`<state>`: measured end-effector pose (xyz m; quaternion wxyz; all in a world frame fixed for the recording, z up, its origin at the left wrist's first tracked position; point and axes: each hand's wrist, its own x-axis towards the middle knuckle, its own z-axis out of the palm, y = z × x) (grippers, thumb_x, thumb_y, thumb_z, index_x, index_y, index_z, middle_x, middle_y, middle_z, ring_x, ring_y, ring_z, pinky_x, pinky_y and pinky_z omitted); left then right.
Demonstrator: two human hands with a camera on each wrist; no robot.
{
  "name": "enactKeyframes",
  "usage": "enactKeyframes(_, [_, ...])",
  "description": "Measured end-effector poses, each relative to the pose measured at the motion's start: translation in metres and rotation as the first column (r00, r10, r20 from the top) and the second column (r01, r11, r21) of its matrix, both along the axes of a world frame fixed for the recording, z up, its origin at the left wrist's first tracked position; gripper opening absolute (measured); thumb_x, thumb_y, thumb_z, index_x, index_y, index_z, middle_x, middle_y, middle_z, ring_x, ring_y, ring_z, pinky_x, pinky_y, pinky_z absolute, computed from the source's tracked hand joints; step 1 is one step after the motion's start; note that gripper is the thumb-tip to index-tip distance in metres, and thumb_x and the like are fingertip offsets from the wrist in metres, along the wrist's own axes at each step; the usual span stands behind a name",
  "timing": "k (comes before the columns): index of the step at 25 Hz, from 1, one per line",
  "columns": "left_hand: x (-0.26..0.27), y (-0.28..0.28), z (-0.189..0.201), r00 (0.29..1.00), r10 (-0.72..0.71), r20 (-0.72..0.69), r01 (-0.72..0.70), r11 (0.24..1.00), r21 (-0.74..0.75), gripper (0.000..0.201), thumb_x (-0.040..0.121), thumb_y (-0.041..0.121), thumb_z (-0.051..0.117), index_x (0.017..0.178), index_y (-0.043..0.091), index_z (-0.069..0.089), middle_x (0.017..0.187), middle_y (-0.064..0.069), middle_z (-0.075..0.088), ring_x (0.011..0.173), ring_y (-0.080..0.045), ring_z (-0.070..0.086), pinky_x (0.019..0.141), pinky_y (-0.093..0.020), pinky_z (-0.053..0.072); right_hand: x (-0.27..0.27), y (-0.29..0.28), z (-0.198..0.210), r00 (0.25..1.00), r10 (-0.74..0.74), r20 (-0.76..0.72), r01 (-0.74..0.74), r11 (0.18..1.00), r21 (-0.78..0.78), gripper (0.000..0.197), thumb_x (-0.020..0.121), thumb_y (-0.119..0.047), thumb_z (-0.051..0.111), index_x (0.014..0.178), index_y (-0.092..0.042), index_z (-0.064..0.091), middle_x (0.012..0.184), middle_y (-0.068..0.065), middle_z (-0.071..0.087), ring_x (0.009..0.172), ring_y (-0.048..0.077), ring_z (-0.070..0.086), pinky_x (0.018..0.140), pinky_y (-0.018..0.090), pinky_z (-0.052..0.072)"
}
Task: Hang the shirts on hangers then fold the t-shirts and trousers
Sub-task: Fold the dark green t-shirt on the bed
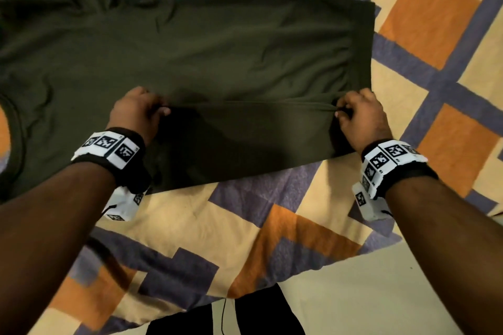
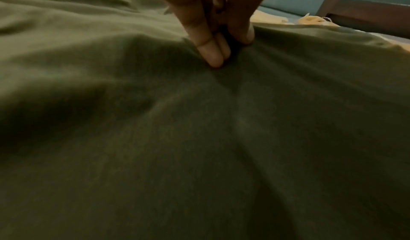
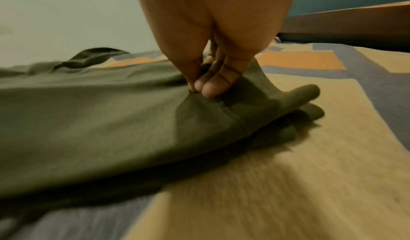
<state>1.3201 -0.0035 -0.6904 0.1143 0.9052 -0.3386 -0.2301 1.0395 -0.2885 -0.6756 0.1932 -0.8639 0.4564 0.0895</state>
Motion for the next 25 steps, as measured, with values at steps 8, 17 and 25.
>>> enactKeyframes(8, [-0.067, -0.008, 0.005, 0.974, -0.15, 0.172, 0.165, 0.983, -0.075, 0.044, 0.086, 0.028, 0.056, 0.126, 0.01, 0.057, 0.128, -0.021, 0.052, 0.117, -0.044, 0.048, 0.092, -0.052, 0.042, 0.019, 0.033, 0.002, 0.977, 0.027, 0.209, -0.008, 0.996, -0.09, 0.024, 0.089, -0.017, 0.057, 0.111, -0.009, 0.061, 0.126, 0.017, 0.047, 0.106, 0.037, 0.053, 0.092, 0.042, 0.046])
enactKeyframes(17, [-0.147, -0.039, -0.058, 0.994, -0.051, 0.096, 0.033, 0.983, 0.18, 0.068, 0.093, 0.058, 0.02, 0.15, 0.032, -0.007, 0.158, 0.015, -0.008, 0.146, -0.014, -0.009, 0.106, -0.055, -0.019, 0.017, 0.091, -0.072, 0.82, 0.555, -0.139, -0.572, 0.805, -0.156, 0.069, 0.091, -0.064, 0.032, 0.151, -0.031, 0.022, 0.16, -0.003, 0.019, 0.146, 0.026, 0.019, 0.115, 0.057, 0.01])
enactKeyframes(25, [-0.087, 0.031, -0.034, 0.989, 0.092, 0.117, -0.125, 0.939, 0.321, 0.08, 0.088, 0.069, 0.014, 0.15, 0.026, -0.012, 0.159, 0.009, -0.014, 0.146, -0.02, -0.013, 0.108, -0.064, -0.012, -0.001, 0.053, -0.04, 0.896, 0.384, -0.224, -0.423, 0.891, -0.164, 0.085, 0.086, -0.073, 0.021, 0.154, -0.021, 0.011, 0.162, 0.002, 0.009, 0.148, 0.026, 0.011, 0.113, 0.06, -0.001])
